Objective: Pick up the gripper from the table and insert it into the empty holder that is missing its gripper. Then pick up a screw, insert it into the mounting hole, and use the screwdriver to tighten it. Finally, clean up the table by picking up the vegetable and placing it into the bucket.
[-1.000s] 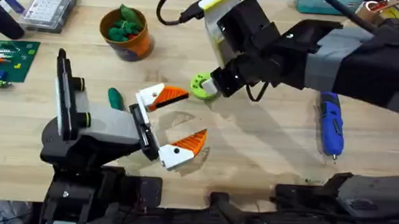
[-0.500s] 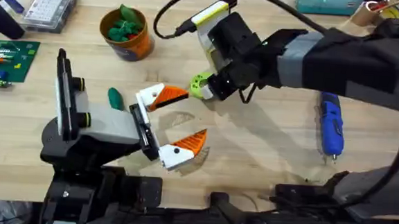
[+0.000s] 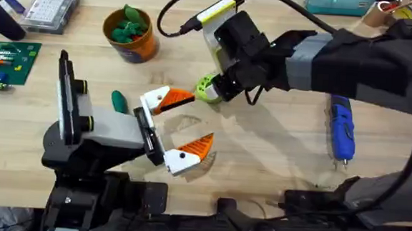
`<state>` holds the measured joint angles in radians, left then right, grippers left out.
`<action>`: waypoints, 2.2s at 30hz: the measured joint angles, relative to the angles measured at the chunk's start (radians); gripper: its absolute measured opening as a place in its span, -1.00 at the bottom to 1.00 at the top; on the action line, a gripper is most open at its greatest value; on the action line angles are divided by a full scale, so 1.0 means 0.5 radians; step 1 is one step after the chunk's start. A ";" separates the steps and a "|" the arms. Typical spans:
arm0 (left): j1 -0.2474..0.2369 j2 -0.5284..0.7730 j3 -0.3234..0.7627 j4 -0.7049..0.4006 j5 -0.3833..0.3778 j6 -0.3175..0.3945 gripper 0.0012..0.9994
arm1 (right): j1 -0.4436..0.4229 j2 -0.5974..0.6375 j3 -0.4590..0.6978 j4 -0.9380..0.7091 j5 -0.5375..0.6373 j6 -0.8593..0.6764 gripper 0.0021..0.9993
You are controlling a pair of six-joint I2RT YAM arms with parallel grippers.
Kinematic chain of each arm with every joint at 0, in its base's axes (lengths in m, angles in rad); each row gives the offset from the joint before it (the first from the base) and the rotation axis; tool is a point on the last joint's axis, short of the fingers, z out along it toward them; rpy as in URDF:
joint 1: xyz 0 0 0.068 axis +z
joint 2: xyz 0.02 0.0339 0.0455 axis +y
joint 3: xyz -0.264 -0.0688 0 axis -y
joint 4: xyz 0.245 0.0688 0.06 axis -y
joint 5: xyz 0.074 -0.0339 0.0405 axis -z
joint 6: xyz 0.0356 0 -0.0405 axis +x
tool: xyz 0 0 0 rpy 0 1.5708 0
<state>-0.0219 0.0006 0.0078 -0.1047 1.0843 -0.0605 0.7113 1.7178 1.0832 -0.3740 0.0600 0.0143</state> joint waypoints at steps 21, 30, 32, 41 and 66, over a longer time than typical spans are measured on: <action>0.000 0.000 0.000 0.000 0.000 0.000 0.97 | -0.028 0.000 0.000 -0.015 0.007 -0.015 -1.00; 0.000 0.000 0.000 0.000 0.000 0.000 0.97 | -0.028 0.000 0.000 -0.016 0.007 -0.015 -1.00; 0.000 0.000 0.000 0.000 0.000 0.000 0.97 | -0.028 0.000 0.001 -0.029 0.006 -0.015 -1.00; 0.000 0.000 0.000 0.000 0.000 0.000 0.97 | -0.028 -0.067 0.126 -0.335 -0.014 -0.015 -1.00; 0.000 0.000 0.000 0.000 0.000 0.000 0.97 | -0.020 -0.405 0.830 -1.062 -0.259 -0.105 -1.00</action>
<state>-0.0219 0.0006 0.0078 -0.1047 1.0842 -0.0605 0.7013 1.5156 1.4984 -0.9050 -0.0694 -0.0384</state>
